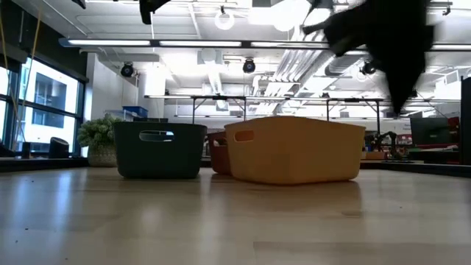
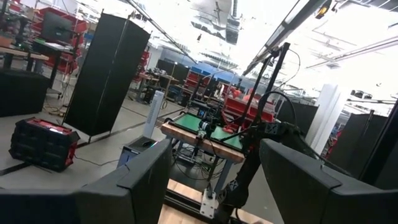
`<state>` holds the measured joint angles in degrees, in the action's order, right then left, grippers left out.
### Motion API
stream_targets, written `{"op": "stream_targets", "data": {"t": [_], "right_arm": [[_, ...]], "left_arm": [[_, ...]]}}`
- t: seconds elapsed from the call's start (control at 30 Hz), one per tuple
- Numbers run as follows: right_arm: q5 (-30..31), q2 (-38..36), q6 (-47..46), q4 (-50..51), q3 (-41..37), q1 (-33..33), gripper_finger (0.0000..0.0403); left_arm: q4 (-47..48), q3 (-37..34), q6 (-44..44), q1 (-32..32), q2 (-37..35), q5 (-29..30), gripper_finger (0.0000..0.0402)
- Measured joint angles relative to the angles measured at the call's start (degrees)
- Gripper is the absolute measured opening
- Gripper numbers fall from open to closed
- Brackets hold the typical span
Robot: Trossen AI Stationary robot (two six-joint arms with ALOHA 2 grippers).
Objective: Sort candy
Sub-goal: Put the red candy pack into the blue bin
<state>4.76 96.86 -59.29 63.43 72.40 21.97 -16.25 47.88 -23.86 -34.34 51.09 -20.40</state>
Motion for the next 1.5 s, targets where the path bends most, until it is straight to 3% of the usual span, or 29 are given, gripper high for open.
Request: {"op": "stream_targets", "data": {"t": [0.2,0.43,0.67,0.87,0.97,1.1,1.27,1.37,1.5], "right_arm": [[-16.6,-3.9,-6.9,4.8,-5.6,11.1,0.0155],[-32.7,-5.3,-15.4,-6.0,-19.0,19.5,0.0155],[-38.6,-5.3,-18.4,-18.0,-29.6,19.8,0.0155],[-40.5,-5.4,-22.9,-29.0,-34.9,20.2,0.0147],[-40.4,-5.5,-24.6,-31.0,-35.3,20.2,0.011],[-39.2,-5.5,-24.7,-31.6,-35.3,20.2,0.0021],[-37.5,-5.5,-25.6,-32.2,-34.7,19.9,0.0004],[-32.3,-5.4,-23.8,-30.0,-31.5,18.6,0.0001],[-23.5,-5.2,-18.1,-18.1,-23.0,15.9,0.0]], "left_arm": [[0.6,0.0,0.0,0.0,0.0,0.0,0.0239],[1.7,0.0,1.0,0.0,0.0,0.0,0.0239],[2.1,0.0,1.0,0.0,0.0,0.0,0.0239],[2.1,0.0,1.0,0.0,0.0,0.0,0.0239],[2.1,0.0,1.0,0.0,0.0,0.0,0.0239],[2.1,0.0,1.0,0.0,0.0,0.0,0.0239],[2.1,0.0,0.5,0.0,0.0,0.0,0.0239],[2.1,0.0,0.4,0.0,0.0,0.0,0.0239],[1.8,0.0,0.4,0.0,0.0,0.0,0.0239]]}}
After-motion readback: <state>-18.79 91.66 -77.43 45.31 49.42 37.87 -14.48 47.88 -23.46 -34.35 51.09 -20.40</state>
